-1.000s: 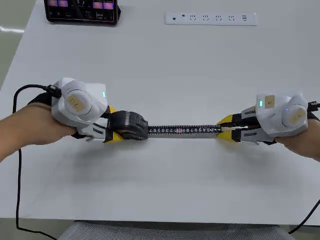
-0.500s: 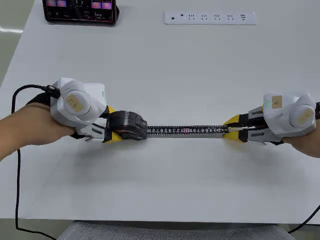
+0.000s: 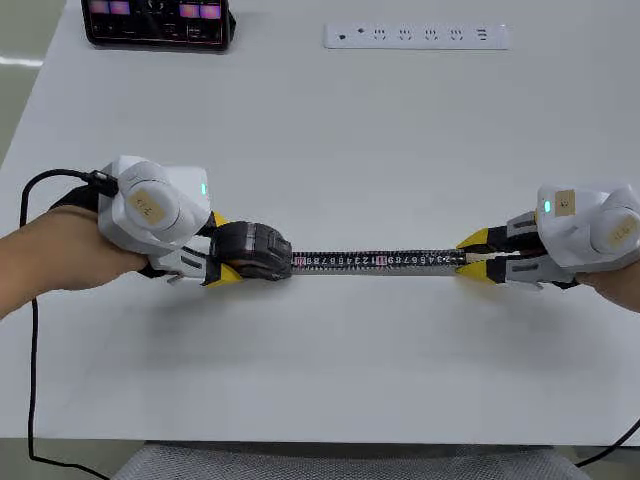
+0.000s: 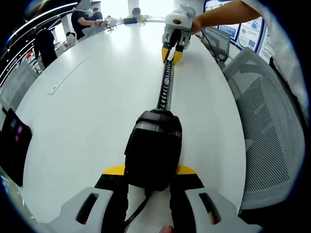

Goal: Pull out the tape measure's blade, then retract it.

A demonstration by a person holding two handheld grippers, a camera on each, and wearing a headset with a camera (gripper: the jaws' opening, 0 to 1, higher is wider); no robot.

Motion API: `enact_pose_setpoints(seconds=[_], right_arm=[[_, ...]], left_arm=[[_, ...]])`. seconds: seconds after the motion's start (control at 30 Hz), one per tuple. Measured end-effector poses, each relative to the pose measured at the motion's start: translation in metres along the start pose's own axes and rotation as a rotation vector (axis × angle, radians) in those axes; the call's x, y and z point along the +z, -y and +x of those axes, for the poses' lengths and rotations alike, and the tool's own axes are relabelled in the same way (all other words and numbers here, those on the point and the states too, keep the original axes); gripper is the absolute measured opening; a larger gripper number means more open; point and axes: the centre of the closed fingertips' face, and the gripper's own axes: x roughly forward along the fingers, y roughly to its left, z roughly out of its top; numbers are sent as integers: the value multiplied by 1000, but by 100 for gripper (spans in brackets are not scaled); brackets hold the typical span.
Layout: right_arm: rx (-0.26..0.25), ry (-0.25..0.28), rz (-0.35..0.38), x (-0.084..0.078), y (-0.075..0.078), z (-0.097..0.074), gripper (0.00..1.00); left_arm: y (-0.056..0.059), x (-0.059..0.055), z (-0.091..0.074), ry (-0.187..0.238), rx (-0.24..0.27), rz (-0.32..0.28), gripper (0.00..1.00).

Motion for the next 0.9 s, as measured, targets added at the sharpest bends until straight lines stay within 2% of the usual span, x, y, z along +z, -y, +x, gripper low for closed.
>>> enact_pose_setpoints(seconds=[0.9], right_arm=[[-16, -41, 14, -24, 2, -19, 8]], left_arm=[[1, -1, 1, -7, 0, 6, 28]])
